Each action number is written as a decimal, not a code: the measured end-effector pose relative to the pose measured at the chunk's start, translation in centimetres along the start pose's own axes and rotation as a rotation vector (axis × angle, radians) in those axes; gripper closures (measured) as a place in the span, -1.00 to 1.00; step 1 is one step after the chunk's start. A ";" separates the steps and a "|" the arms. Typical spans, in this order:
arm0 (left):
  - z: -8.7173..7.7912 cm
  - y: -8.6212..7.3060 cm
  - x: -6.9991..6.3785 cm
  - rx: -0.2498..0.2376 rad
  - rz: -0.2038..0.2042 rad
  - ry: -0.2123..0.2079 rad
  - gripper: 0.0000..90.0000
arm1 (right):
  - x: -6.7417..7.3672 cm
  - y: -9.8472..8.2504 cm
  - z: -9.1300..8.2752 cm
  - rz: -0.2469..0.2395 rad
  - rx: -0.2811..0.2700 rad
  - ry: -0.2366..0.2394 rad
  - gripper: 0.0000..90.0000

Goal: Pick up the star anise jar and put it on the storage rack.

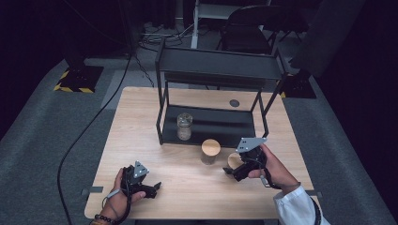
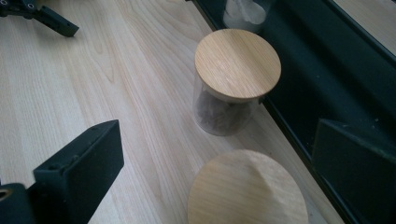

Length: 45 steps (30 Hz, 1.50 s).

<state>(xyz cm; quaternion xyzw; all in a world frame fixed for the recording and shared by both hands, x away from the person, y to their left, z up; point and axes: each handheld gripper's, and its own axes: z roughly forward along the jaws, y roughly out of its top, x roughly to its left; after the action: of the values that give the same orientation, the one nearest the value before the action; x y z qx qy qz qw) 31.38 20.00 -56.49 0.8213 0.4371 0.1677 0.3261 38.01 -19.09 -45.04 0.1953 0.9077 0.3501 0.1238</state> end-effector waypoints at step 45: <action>0.0 0.0 0.0 0.000 0.003 -0.003 -1.00 | -1.2 4.8 6.9 0.015 0.210 0.023 -0.95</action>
<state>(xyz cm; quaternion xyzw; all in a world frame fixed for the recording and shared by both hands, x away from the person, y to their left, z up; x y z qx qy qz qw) 31.41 20.02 -56.49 0.8222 0.4354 0.1670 0.3263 42.82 -12.29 -46.69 0.2100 0.9393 0.2561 0.0895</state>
